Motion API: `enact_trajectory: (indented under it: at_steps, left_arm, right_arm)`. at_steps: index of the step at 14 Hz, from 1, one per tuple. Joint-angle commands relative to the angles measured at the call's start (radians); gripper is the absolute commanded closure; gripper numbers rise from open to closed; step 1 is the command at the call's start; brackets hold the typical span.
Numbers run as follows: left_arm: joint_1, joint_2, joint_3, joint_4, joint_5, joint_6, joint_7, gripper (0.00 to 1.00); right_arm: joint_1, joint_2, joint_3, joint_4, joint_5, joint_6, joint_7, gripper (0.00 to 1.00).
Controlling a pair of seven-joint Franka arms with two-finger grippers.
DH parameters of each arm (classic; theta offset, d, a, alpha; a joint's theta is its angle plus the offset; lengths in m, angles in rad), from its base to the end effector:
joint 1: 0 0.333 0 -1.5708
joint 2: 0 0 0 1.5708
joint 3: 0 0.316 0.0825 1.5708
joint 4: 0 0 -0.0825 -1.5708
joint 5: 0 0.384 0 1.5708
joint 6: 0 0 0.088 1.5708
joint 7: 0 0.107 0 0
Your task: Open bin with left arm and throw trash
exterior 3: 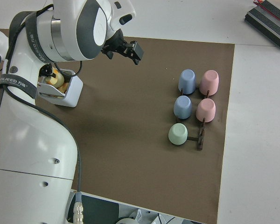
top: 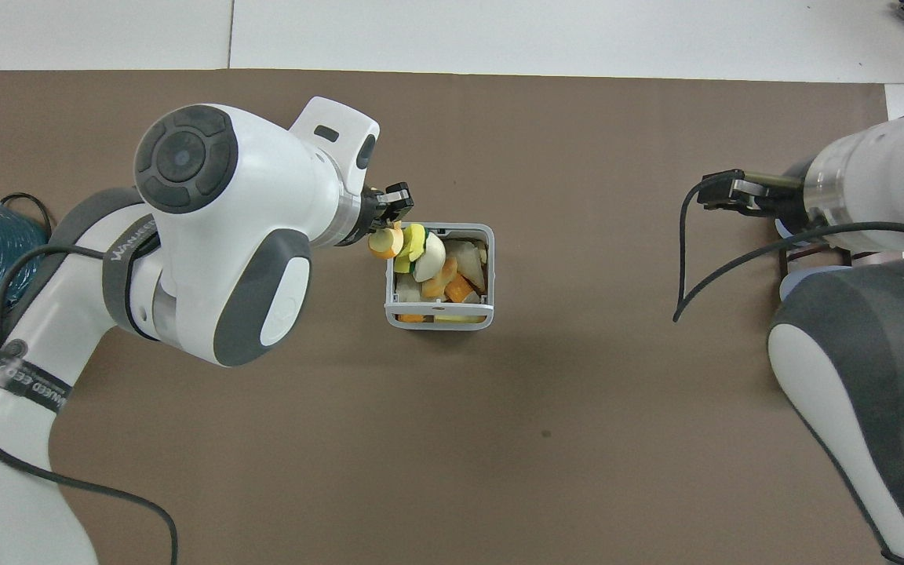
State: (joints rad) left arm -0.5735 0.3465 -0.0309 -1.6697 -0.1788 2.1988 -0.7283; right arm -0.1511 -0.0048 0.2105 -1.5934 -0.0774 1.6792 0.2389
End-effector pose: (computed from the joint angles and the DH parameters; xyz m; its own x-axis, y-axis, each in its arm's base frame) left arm 0.5516 -0.3859 0.4226 0.9757 0.2187 0.0148 0.2087 -0.9475 0.2421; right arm 0.5632 0.0263 0.6267 0.9798 -0.1698 0.1060 -0.1763 -0.9828 0.0548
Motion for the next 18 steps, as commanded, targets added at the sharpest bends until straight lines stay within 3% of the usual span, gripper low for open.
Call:
enact_trajectory:
  at_steps: [1, 2, 4, 5, 8, 9, 18]
  left_arm:
    - [-0.034, 0.02, 0.017, -0.025, -0.014, 0.033, -0.007, 1.0]
    - [-0.04, 0.028, 0.017, -0.028, -0.013, 0.035, -0.008, 1.0]
    - [-0.051, 0.028, 0.019, -0.045, -0.013, 0.05, -0.01, 1.0]
    - [-0.052, 0.028, 0.017, -0.051, -0.013, 0.049, -0.01, 0.94]
    - [-0.039, 0.026, 0.017, -0.019, -0.013, 0.018, -0.007, 0.16]
    - [-0.036, 0.026, 0.019, -0.007, -0.011, 0.0, -0.007, 0.03]
    - [0.004, 0.006, 0.04, 0.128, -0.001, -0.243, 0.001, 0.0]
  right_arm:
    - [0.147, -0.007, -0.18, 0.013, 0.027, -0.07, -0.053, 0.0]
    - [0.197, -0.009, -0.256, 0.013, 0.054, -0.081, -0.064, 0.0]
    - [0.167, -0.012, -0.278, 0.012, 0.114, -0.072, -0.101, 0.0]
    - [0.163, -0.017, -0.278, 0.009, 0.114, -0.075, -0.11, 0.0]
    - [0.159, -0.033, -0.278, -0.019, 0.114, -0.075, -0.115, 0.0]
    - [0.159, -0.04, -0.278, -0.029, 0.111, -0.081, -0.115, 0.0]
    - [0.168, -0.041, -0.276, -0.03, 0.102, -0.079, -0.133, 0.0]
